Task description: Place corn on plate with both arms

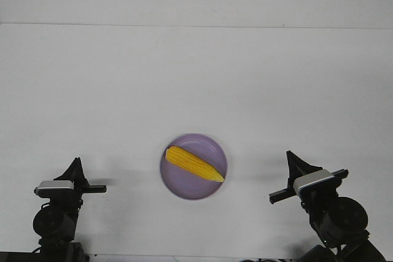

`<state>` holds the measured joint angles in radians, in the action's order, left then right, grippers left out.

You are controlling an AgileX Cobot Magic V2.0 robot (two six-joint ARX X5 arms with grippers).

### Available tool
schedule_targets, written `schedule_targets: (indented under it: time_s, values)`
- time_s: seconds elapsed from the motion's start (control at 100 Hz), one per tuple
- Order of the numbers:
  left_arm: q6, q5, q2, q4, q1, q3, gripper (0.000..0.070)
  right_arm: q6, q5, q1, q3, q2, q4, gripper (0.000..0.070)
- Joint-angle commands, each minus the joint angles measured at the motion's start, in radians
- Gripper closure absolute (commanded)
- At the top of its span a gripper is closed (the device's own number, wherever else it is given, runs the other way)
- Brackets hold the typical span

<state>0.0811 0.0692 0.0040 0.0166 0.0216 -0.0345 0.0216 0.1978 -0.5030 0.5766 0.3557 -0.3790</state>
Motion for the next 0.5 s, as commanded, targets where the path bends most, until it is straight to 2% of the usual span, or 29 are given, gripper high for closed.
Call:
schedule_targets:
  time_s: [0.0,0.11,0.19,0.26,0.49]
  values:
    - [0.005,0.001,-0.001,0.014,0.000,0.021,0.0685,0.014,-0.083,0.106,-0.036,-0.035,0.037,0.0693]
    - [0.005,0.002,-0.001,0.014,0.000,0.021,0.0685,0.032,-0.203,0.290,-0.159,-0.135,0.130,0.0693]
    - [0.005,0.002,-0.001,0.014,0.000,0.021,0.0685,0.031,-0.259,0.392,-0.266,-0.214,0.201,0.0693]
    - [0.005,0.001,-0.001,0.014,0.000,0.021,0.0685,0.022,-0.281,0.454,-0.342,-0.269,0.234,0.0693]
    - [0.005,0.001,-0.001,0.014,0.000,0.021,0.0685,0.005,-0.277,0.565,-0.498,-0.355,0.295,0.0693]
